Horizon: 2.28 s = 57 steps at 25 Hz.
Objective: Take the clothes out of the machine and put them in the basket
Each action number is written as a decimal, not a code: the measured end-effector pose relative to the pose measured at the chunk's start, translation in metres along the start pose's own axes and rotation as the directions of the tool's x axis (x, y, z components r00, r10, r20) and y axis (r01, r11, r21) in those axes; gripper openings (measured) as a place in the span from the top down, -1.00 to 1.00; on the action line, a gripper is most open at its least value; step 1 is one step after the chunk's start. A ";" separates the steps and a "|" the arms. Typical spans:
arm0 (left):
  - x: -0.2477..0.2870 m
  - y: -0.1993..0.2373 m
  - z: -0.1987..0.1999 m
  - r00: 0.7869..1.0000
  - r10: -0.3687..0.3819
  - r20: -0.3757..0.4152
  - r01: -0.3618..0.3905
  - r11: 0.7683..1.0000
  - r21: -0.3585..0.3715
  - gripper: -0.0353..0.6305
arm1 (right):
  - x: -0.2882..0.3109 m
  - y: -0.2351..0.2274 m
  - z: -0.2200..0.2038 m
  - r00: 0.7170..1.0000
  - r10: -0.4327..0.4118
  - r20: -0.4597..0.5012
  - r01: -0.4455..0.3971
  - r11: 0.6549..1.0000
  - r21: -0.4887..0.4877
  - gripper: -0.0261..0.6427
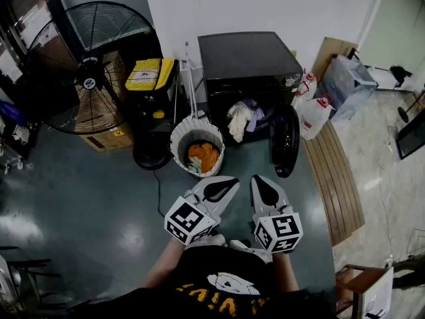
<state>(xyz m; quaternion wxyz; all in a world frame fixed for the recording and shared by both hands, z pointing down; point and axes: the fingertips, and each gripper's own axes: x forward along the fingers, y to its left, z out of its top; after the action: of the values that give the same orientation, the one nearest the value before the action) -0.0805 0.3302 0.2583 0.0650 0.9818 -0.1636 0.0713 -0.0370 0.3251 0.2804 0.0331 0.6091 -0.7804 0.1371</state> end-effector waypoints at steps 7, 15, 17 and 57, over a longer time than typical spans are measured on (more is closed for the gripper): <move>-0.007 0.023 -0.009 0.999 -0.039 -0.017 0.039 0.999 0.025 0.89 | 0.025 0.017 -0.003 1.000 -0.003 0.020 0.003 1.000 -0.001 0.88; -0.022 0.043 -0.024 0.997 -0.070 -0.026 0.070 0.997 0.032 0.89 | 0.034 0.031 -0.018 0.997 -0.076 -0.009 0.075 0.996 -0.048 0.88; -0.024 0.045 -0.027 0.997 -0.077 -0.025 0.077 0.997 0.022 0.89 | 0.036 0.033 -0.017 0.996 -0.083 -0.013 0.082 0.995 -0.061 0.87; 0.207 0.203 -0.007 0.984 0.139 -0.109 -0.144 0.989 -0.035 0.89 | 0.208 -0.206 0.023 0.994 0.088 -0.065 -0.088 0.996 0.014 0.87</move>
<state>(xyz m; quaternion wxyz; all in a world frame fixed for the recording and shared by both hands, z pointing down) 0.0449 0.0764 0.3199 0.0892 0.9609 -0.2307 0.1242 0.1100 0.0785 0.3399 0.0493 0.5695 -0.8042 0.1629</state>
